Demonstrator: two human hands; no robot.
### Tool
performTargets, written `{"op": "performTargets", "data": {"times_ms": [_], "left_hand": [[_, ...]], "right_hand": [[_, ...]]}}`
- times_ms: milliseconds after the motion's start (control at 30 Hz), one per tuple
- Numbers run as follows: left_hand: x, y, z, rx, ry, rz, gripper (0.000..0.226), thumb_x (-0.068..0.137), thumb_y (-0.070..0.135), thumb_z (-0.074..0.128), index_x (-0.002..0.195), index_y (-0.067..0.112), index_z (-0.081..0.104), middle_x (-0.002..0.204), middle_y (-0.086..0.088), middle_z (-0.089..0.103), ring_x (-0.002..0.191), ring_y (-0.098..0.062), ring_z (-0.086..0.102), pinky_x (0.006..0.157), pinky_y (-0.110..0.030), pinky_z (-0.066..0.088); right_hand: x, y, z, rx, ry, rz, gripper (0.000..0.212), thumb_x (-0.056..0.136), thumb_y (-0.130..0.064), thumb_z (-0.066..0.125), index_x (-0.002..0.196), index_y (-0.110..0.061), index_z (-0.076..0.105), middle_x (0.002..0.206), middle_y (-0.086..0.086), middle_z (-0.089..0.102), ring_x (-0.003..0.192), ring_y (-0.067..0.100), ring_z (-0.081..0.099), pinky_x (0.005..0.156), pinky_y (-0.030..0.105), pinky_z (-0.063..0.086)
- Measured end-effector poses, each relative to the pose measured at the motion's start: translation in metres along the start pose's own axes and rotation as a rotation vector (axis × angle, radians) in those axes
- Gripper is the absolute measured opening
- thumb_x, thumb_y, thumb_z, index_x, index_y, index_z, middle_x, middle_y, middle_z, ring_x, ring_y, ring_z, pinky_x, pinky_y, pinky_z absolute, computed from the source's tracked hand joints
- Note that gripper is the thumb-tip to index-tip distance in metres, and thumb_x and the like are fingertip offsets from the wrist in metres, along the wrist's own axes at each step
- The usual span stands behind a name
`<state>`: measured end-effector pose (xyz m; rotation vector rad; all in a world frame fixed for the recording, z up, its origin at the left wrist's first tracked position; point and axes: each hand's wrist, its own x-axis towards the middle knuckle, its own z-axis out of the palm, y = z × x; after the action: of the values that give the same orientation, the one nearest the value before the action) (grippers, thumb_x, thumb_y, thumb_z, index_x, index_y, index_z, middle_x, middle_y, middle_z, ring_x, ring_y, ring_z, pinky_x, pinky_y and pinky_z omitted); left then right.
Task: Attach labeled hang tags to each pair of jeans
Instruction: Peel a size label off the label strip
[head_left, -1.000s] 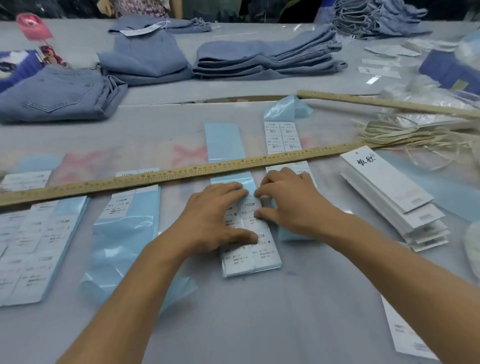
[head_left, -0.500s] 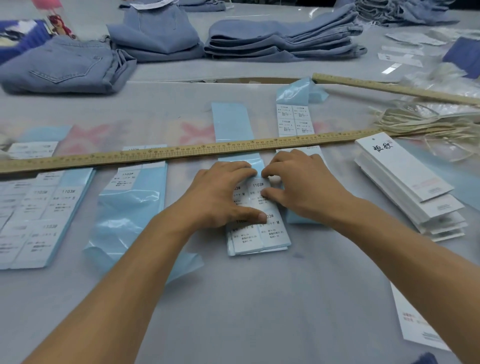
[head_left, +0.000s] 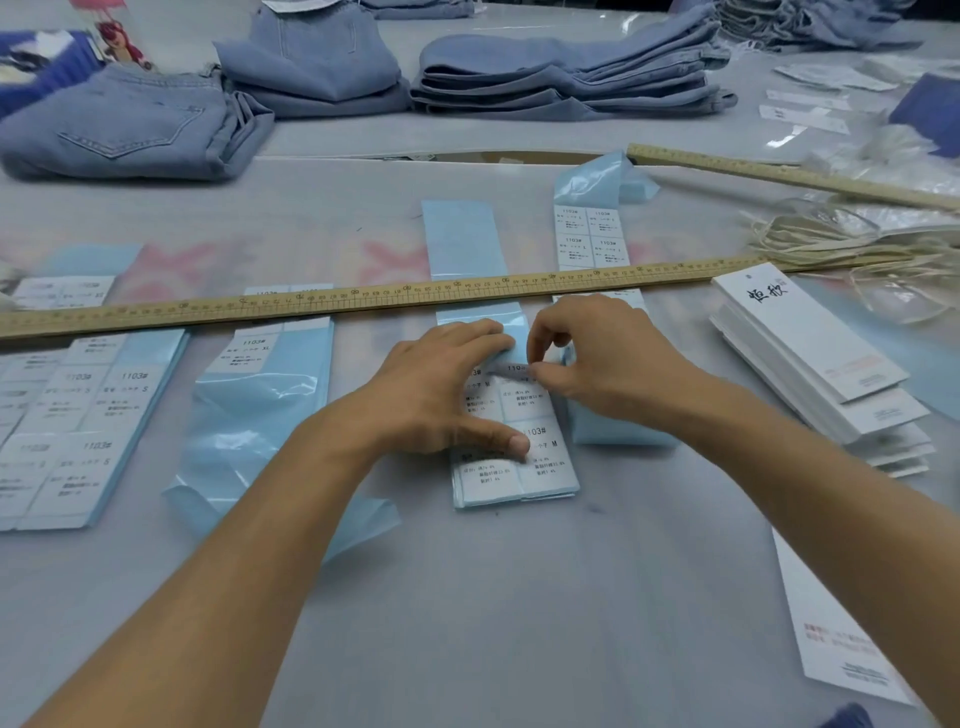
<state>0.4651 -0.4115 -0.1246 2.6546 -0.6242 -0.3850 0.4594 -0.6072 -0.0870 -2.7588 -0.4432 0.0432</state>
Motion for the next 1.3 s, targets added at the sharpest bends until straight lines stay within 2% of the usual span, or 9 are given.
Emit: {"op": "performTargets", "data": {"times_ms": [133,267,567,733,833,933,1133,1233,1300], "left_hand": [[-0.001,-0.003,-0.001,-0.011,-0.021,0.009,0.127,0.044,0.093,0.053,0.156,0.041,0.024,0.166,0.02,0.015,0.151,-0.005,0.012,0.12,-0.036,0.013],[-0.001,-0.002,-0.001,0.004,0.014,0.036,0.123,0.047,0.094,0.056,0.154,0.041,0.027,0.161,0.02,0.025,0.147,-0.01,0.022,0.118,-0.039,0.024],[-0.005,0.014,-0.024,0.099,0.032,0.035,0.109,0.069,0.063,0.082,0.158,0.042,0.022,0.166,0.022,0.009,0.152,-0.006,0.009,0.126,-0.032,0.011],[-0.012,0.032,-0.057,0.112,0.184,0.046,0.091,0.071,0.073,0.062,0.153,0.045,0.033,0.157,0.016,0.037,0.142,-0.011,0.033,0.12,-0.037,0.027],[0.024,0.082,-0.061,-0.118,0.472,0.174,0.046,0.079,0.067,0.058,0.119,0.045,0.064,0.109,0.029,0.067,0.1,0.003,0.06,0.085,-0.027,0.05],[0.084,0.143,-0.042,-0.391,0.427,0.093,0.01,0.089,0.043,0.071,0.09,0.033,0.073,0.078,0.015,0.071,0.071,-0.001,0.063,0.061,-0.02,0.048],[0.151,0.204,-0.005,-0.313,0.294,-0.063,0.055,0.093,0.047,0.068,0.137,0.017,0.057,0.133,-0.007,0.059,0.124,-0.026,0.055,0.102,-0.042,0.046],[0.117,0.213,0.002,-0.269,0.479,0.108,0.021,0.091,0.046,0.068,0.104,0.029,0.064,0.106,0.003,0.062,0.1,-0.02,0.06,0.081,-0.038,0.049],[0.076,0.21,0.017,-0.19,0.306,0.205,0.029,0.079,0.065,0.065,0.089,0.038,0.06,0.089,0.017,0.06,0.082,-0.006,0.058,0.068,-0.032,0.046]], "right_hand": [[0.0,0.004,-0.022,0.39,-0.09,0.084,0.009,0.084,-0.015,0.075,0.078,-0.02,0.071,0.085,-0.002,0.074,0.087,0.011,0.068,0.079,0.025,0.053],[-0.003,0.02,-0.042,0.891,-0.064,0.108,0.013,0.09,-0.007,0.069,0.081,-0.016,0.068,0.089,0.004,0.072,0.088,0.012,0.065,0.084,0.031,0.048],[-0.017,0.085,-0.094,1.482,0.634,0.442,0.009,0.093,-0.017,0.064,0.101,-0.019,0.064,0.084,-0.005,0.068,0.083,0.012,0.063,0.082,0.034,0.053],[-0.03,0.12,-0.111,1.469,0.827,0.596,0.005,0.092,-0.016,0.064,0.094,-0.021,0.063,0.073,-0.008,0.067,0.069,0.007,0.062,0.071,0.031,0.05],[-0.039,0.14,-0.12,1.383,0.884,0.657,0.009,0.092,-0.016,0.067,0.089,-0.022,0.061,0.08,-0.006,0.066,0.069,0.007,0.058,0.071,0.031,0.048],[-0.048,0.153,-0.129,1.32,0.942,0.694,0.008,0.092,-0.018,0.067,0.087,-0.023,0.063,0.083,-0.006,0.066,0.071,0.008,0.057,0.073,0.032,0.051],[-0.059,0.163,-0.122,1.407,1.038,0.756,0.006,0.092,-0.018,0.062,0.098,-0.019,0.065,0.085,-0.003,0.065,0.073,0.011,0.055,0.075,0.032,0.05],[-0.065,0.167,-0.121,1.443,1.11,0.741,0.006,0.092,-0.015,0.061,0.096,-0.016,0.064,0.081,-0.002,0.064,0.066,0.01,0.051,0.069,0.031,0.044],[-0.068,0.168,-0.123,1.437,1.142,0.733,0.006,0.091,-0.013,0.06,0.096,-0.015,0.064,0.076,-0.002,0.063,0.059,0.009,0.048,0.067,0.03,0.04]]}}
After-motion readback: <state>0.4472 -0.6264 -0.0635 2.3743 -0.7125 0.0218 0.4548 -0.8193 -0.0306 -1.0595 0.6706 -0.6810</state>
